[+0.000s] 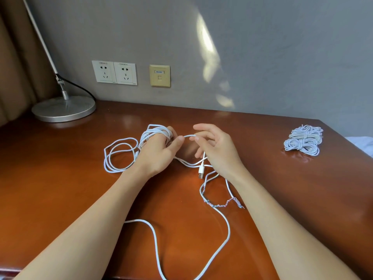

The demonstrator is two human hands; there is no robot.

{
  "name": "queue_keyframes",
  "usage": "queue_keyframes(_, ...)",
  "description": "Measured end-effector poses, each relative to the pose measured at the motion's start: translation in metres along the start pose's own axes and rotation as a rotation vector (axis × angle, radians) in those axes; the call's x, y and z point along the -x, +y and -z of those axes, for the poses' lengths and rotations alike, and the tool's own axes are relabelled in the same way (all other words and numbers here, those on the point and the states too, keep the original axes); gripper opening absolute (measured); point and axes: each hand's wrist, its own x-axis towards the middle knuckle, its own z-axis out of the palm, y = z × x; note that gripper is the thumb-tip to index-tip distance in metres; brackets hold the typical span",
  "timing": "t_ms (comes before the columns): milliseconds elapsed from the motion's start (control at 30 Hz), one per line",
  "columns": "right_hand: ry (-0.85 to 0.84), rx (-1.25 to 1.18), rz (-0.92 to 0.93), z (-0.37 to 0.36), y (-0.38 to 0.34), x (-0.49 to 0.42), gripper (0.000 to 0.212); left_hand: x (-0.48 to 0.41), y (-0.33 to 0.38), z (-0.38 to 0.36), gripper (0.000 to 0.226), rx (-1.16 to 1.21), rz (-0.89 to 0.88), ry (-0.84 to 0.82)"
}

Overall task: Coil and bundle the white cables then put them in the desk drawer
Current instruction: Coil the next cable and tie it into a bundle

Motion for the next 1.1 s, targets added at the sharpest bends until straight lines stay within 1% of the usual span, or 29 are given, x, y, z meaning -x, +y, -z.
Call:
queue_keyframes(67,0.032,0.042,0.016,0.0004,0.0009,0.0007,0.026,-0.0011,-0.0010,-0.0013,0.021,-0.038,0.004,-0.008)
queue_keyframes(133,0.022,0.066,0.016,0.0013,0.0018,0.0013,0.027,-0.0019,-0.0013,-0.0018,0.021,-0.058,0.025,0.013)
queue_keyframes(200,-0.022,0.100,0.000,0.0026,0.0021,0.0015,0.030,-0.0023,-0.0016,-0.0007,0.025,-0.056,0.041,0.072)
queue_keyframes(333,-0.150,0.134,-0.043,0.0016,0.0022,0.0029,0.036,-0.0038,-0.0047,0.0010,0.032,-0.086,0.013,0.233)
queue_keyframes(433,-0.133,0.210,-0.028,0.0004,0.0029,0.0030,0.033,-0.0062,-0.0060,0.0021,0.037,-0.093,0.037,0.295)
queue_keyframes(533,-0.079,0.292,0.010,0.0003,0.0043,0.0035,0.026,-0.0077,-0.0050,0.0017,0.041,-0.070,0.089,0.264)
queue_keyframes(633,-0.045,0.315,0.033,0.0009,0.0045,0.0034,0.030,-0.0078,-0.0042,-0.0002,0.048,-0.102,0.134,0.216)
queue_keyframes(700,-0.041,0.335,0.038,0.0012,0.0045,0.0029,0.032,-0.0068,-0.0033,-0.0005,0.052,-0.119,0.139,0.227)
queue_keyframes(767,-0.049,0.354,0.035,0.0009,0.0047,0.0030,0.033,-0.0059,-0.0016,0.0001,0.052,-0.150,0.156,0.245)
queue_keyframes(833,-0.080,0.320,0.002,0.0014,0.0043,0.0036,0.031,-0.0056,-0.0011,0.0001,0.053,-0.165,0.175,0.259)
queue_keyframes(933,-0.181,0.248,-0.054,0.0019,0.0035,0.0044,0.023,-0.0051,0.0002,0.0014,0.059,-0.147,0.198,0.283)
queue_keyframes(1000,-0.228,0.261,-0.050,0.0017,0.0042,0.0045,0.018,-0.0042,0.0016,0.0015,0.061,-0.116,0.200,0.295)
queue_keyframes(1100,-0.257,0.284,-0.025,0.0010,0.0037,0.0039,0.015,-0.0034,0.0037,-0.0003,0.063,-0.094,0.189,0.308)
